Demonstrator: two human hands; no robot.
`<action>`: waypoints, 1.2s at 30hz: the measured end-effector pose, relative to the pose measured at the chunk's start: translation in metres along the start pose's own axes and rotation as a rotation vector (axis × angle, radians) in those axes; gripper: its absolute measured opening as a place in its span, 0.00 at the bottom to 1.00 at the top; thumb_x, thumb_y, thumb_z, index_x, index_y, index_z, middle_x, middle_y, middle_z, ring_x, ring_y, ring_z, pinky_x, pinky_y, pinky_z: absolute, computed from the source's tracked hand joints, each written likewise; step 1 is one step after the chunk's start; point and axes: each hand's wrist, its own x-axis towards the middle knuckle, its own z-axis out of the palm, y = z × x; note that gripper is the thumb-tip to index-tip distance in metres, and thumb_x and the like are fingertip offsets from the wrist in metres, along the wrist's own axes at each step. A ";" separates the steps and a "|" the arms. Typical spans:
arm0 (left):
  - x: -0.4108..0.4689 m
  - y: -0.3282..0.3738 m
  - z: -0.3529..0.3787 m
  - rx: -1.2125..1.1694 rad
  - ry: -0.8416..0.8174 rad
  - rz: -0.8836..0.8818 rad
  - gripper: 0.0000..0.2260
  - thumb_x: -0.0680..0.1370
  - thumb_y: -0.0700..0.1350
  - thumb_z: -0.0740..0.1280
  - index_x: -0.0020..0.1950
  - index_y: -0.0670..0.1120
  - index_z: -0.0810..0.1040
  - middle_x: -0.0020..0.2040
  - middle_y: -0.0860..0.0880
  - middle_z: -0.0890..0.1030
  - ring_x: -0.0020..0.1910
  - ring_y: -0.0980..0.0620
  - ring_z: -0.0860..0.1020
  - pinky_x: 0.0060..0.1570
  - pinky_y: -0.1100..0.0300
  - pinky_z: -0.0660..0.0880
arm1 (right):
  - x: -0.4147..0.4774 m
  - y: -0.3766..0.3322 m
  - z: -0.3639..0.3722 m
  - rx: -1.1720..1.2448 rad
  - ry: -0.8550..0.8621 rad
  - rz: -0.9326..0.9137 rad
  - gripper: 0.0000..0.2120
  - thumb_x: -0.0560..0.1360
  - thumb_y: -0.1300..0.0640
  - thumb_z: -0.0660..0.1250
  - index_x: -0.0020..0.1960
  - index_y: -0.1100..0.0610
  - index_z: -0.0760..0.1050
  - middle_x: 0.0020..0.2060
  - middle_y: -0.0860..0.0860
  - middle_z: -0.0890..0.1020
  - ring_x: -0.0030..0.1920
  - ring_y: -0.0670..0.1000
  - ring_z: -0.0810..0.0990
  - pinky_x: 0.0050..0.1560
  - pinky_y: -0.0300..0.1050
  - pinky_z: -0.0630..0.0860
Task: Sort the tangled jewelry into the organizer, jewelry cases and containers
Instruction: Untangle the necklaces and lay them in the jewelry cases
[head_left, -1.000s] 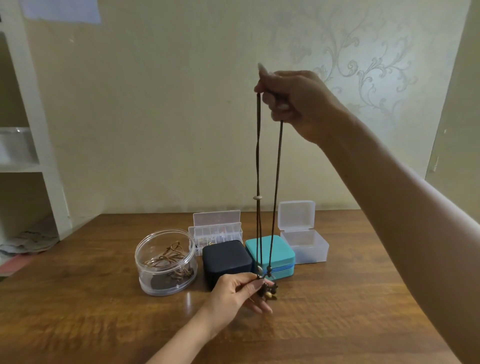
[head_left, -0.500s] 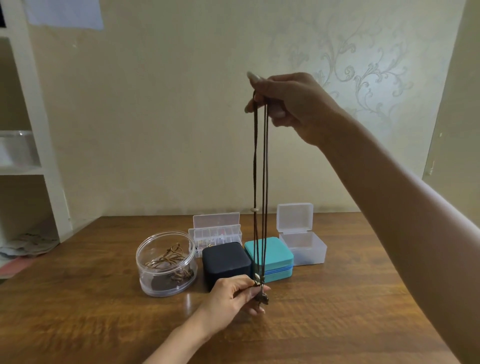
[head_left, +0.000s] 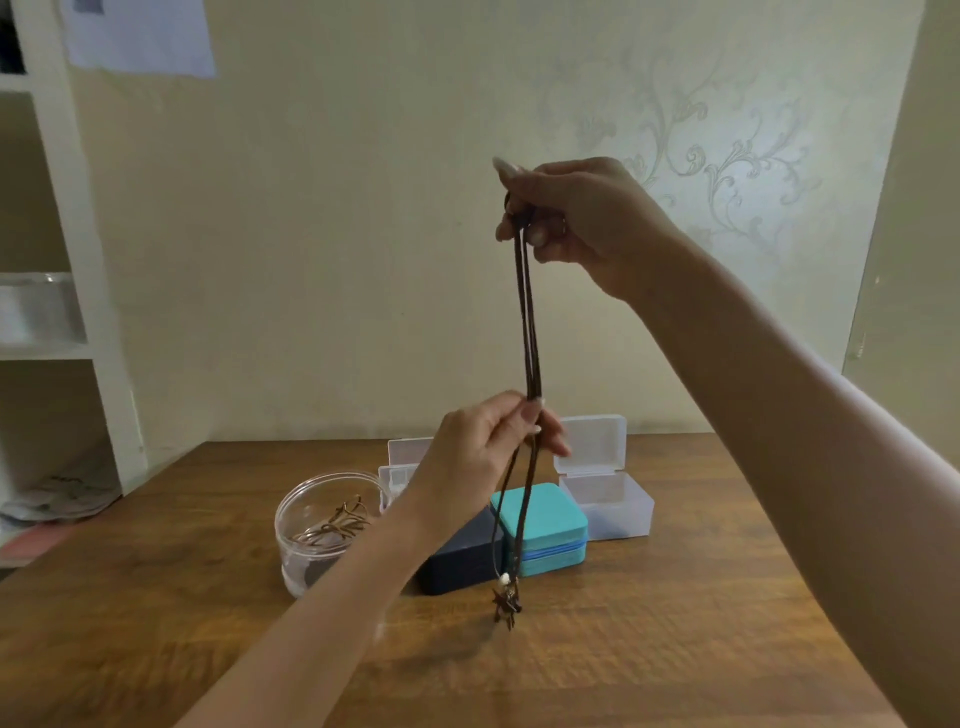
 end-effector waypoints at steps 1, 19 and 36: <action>-0.006 -0.005 0.001 -0.029 0.007 -0.022 0.15 0.80 0.47 0.56 0.50 0.39 0.78 0.44 0.45 0.84 0.46 0.55 0.82 0.50 0.69 0.73 | 0.000 0.000 0.000 -0.007 -0.003 -0.004 0.14 0.75 0.54 0.69 0.35 0.60 0.74 0.30 0.56 0.81 0.24 0.46 0.70 0.26 0.35 0.69; -0.017 -0.019 0.002 -0.415 -0.153 -0.399 0.39 0.59 0.55 0.76 0.69 0.51 0.69 0.64 0.48 0.77 0.67 0.46 0.71 0.52 0.65 0.72 | 0.000 0.000 0.002 0.124 -0.048 -0.022 0.13 0.76 0.54 0.67 0.38 0.60 0.72 0.34 0.56 0.84 0.24 0.45 0.73 0.27 0.36 0.72; 0.036 0.015 -0.034 -0.332 0.084 -0.222 0.16 0.82 0.49 0.54 0.37 0.44 0.69 0.27 0.51 0.69 0.26 0.55 0.69 0.29 0.64 0.72 | -0.069 0.143 0.011 0.413 -0.272 0.350 0.20 0.73 0.46 0.63 0.59 0.58 0.71 0.33 0.53 0.77 0.30 0.47 0.75 0.33 0.40 0.77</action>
